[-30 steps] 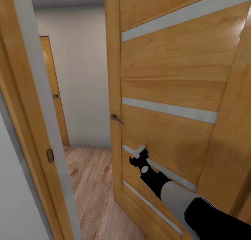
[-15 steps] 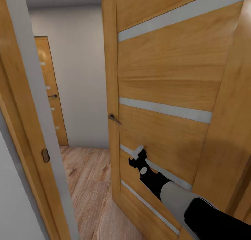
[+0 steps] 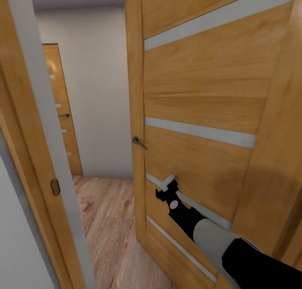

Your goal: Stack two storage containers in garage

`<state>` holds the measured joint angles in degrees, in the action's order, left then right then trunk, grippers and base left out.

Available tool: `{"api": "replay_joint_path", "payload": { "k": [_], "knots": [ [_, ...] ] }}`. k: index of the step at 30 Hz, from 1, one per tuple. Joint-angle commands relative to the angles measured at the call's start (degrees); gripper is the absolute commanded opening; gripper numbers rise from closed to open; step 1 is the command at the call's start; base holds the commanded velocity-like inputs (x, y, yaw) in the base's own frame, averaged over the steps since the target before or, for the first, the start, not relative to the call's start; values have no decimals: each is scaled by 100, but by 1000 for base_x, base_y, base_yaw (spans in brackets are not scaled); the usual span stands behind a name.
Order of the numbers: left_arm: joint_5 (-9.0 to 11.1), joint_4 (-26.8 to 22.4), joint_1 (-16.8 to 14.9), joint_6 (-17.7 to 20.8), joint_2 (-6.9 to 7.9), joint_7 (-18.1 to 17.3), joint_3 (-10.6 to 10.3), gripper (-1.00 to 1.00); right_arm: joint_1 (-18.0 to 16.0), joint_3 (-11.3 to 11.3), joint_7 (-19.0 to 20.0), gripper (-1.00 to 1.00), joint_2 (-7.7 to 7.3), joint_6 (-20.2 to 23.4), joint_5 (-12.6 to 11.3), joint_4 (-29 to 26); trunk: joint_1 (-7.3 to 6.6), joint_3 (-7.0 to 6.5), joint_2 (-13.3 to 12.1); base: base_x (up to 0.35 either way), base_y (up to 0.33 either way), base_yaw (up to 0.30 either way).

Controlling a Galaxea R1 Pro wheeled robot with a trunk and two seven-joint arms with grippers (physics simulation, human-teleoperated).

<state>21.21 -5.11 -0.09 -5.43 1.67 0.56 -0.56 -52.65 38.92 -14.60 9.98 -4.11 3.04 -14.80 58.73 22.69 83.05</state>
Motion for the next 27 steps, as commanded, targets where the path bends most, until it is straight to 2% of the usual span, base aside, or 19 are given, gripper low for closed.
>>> {"api": "replay_joint_path", "payload": {
  "k": [1,8,27],
  "knots": [
    [24,-5,0,-11,0,6,-7,100,-8,-4,-54,100,2,10,32,11,0,5,3,0,0,128],
    [25,-7,0,-11,0,6,-6,100,-8,-13,-91,100,2,20,34,12,0,5,3,0,0,145],
    [32,-7,0,-11,0,6,-2,100,-8,-28,-94,100,2,47,-11,63,0,5,3,0,0,6]
  ]
}}
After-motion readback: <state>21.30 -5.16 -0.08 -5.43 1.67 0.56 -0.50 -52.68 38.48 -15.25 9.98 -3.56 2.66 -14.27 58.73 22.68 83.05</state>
